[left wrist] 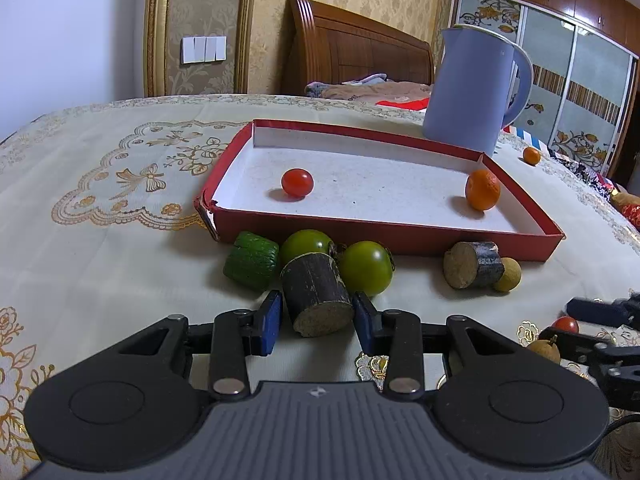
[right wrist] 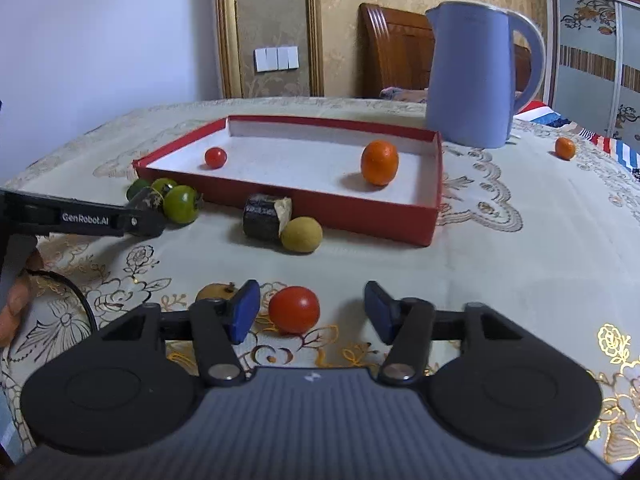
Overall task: Organize fruits
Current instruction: 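Close the right gripper on a red tomato while the left holds the log piece, then lift and carry the log piece and red tomato into the red tray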
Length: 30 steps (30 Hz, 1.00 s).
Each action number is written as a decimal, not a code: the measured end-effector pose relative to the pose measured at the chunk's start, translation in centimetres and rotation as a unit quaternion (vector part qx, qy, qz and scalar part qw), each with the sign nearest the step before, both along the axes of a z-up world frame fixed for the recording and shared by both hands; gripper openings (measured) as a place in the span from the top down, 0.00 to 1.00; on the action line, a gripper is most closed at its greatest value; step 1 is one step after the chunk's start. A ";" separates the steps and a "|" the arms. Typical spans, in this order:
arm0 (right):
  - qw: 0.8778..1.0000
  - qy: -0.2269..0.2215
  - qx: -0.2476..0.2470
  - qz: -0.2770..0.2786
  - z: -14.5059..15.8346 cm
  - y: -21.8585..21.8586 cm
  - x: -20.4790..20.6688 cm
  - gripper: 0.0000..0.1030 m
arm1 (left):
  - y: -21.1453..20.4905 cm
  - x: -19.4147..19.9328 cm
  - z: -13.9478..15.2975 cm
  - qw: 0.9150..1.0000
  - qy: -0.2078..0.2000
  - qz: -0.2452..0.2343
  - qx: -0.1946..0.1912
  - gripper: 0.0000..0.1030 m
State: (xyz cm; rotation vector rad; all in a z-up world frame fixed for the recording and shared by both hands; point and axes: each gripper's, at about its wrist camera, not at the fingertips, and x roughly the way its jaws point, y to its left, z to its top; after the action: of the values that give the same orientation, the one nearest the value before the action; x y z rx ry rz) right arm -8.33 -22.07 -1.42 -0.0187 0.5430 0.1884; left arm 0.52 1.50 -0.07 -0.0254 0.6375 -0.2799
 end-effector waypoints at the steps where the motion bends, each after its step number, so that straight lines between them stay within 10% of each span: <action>1: 1.000 0.004 -0.004 0.002 -0.1 0.1 0.1 0.61 | 0.0 0.0 0.0 1.000 0.000 -0.001 0.000 0.63; 6: 1.000 -0.002 -0.005 0.003 -0.2 0.2 -0.2 0.73 | -0.4 -0.1 0.0 1.000 -0.001 -0.011 0.005 0.52; 9: 1.000 -0.001 -0.012 0.002 -0.2 0.3 -0.1 0.75 | -0.6 -0.2 -0.1 1.000 -0.001 0.000 0.020 0.21; 20: 0.996 -0.026 0.017 -0.081 0.5 -1.5 1.6 0.75 | 0.9 -0.2 -0.1 0.999 -0.002 0.029 -0.014 0.21; 30: 0.995 -0.018 0.057 -0.081 0.1 -2.8 1.8 0.75 | -1.4 -0.3 0.0 0.999 -0.003 0.018 0.041 0.22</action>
State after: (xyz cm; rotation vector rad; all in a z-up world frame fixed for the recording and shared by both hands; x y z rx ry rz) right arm -6.52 -24.87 -1.27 0.1328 0.4944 0.0600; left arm 0.20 0.14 -0.11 0.0426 0.6412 -0.2195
